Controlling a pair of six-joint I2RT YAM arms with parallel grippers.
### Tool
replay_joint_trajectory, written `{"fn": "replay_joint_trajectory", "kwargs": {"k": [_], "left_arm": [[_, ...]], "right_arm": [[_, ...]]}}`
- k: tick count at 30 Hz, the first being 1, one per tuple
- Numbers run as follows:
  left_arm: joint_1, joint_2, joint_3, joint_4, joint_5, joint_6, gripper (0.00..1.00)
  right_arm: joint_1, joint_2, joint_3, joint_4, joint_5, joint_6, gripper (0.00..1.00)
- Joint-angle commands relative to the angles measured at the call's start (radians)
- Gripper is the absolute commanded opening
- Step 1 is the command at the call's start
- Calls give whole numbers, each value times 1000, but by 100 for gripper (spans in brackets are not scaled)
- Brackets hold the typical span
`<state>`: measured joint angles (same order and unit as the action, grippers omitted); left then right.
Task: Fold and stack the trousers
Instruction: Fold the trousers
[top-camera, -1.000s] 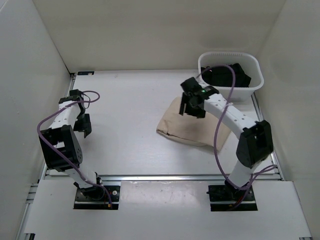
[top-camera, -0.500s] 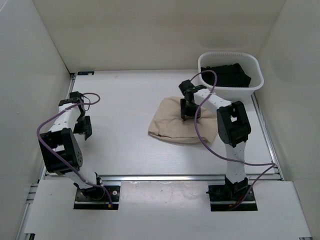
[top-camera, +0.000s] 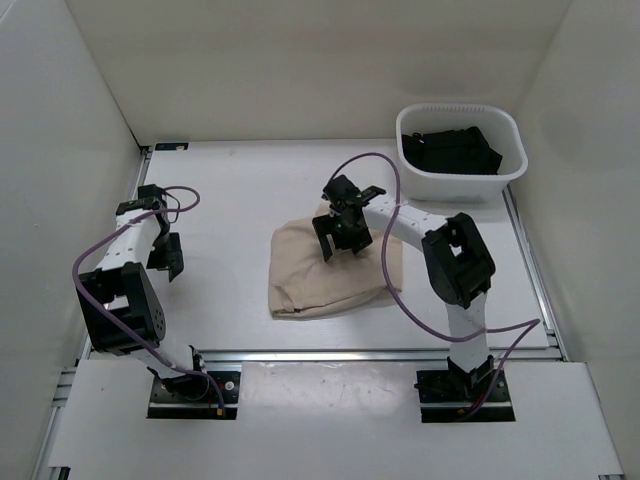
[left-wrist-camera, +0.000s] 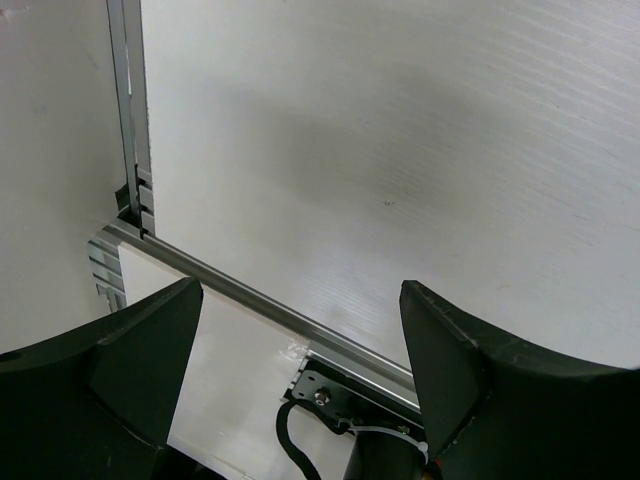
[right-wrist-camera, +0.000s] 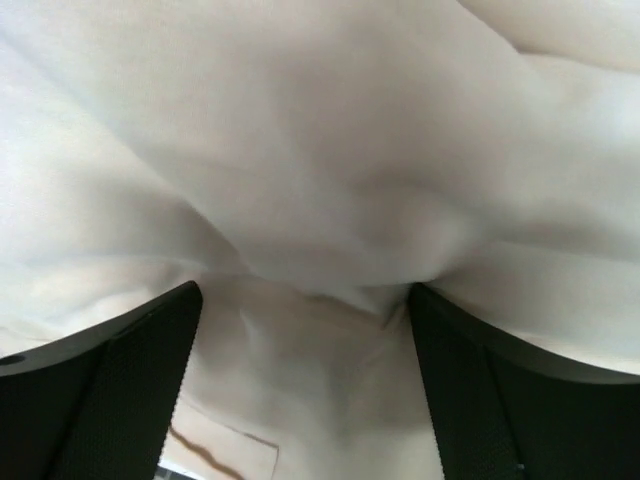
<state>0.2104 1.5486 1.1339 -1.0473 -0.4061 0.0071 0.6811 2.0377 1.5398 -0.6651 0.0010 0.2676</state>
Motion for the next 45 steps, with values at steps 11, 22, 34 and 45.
{"fn": "replay_joint_trajectory", "kwargs": {"k": [11, 22, 34, 45], "left_arm": [[-58, -53, 207, -32, 269, -7, 92], [-68, -50, 164, -42, 201, -7, 92], [-68, -88, 130, -42, 133, -7, 93], [-68, -200, 76, -10, 113, -7, 100]], "right_arm": [[-37, -413, -274, -18, 199, 248, 41], [-64, -432, -543, 23, 140, 378, 0], [-74, -669, -360, -192, 354, 341, 57], [-296, -925, -197, -754, 330, 409, 99]]}}
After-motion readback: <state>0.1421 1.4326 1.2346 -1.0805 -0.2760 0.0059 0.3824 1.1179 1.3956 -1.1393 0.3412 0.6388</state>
